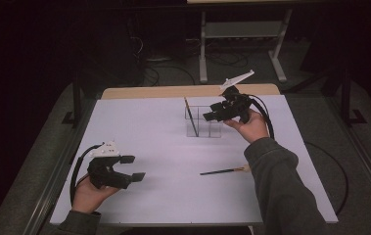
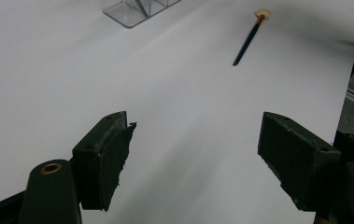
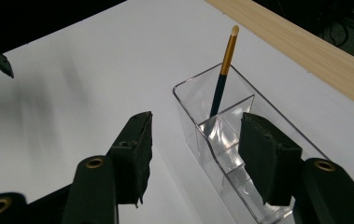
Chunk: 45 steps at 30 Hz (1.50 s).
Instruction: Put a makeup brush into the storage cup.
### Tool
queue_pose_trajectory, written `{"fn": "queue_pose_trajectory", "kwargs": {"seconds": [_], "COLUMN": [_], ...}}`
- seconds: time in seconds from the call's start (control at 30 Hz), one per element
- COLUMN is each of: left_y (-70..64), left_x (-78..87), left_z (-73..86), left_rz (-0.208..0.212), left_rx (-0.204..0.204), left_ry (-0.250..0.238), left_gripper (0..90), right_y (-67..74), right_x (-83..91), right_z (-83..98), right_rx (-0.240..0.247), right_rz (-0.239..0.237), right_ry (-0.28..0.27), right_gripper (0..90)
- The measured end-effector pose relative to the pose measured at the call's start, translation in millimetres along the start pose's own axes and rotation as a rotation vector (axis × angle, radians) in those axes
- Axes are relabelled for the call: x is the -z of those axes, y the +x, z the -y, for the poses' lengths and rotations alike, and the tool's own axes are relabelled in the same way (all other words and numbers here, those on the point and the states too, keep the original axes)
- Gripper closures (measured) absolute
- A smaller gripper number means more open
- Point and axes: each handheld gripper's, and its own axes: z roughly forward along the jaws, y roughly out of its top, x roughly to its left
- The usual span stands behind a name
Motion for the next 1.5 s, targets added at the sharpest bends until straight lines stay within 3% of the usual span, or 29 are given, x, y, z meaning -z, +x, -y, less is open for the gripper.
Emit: {"fn": "queue_pose_trajectory", "kwargs": {"seconds": [0.7, 1.5], "left_y": [-0.7, -1.9], "left_x": [-3.0, -8.2], "left_z": [-0.6, -2.5], "left_rz": [0.002, 0.004], "left_rx": [-0.005, -0.006], "left_ry": [0.009, 0.010], "left_gripper": [24.4, 24.3], "right_y": [5.7, 10.3], "right_x": [15.4, 32.0], "right_z": [20.6, 57.6], "right_rx": [-0.006, -0.032], "right_rz": [0.005, 0.013], "right_ry": [-0.022, -0.034], "right_gripper": [40.7, 37.1]}}
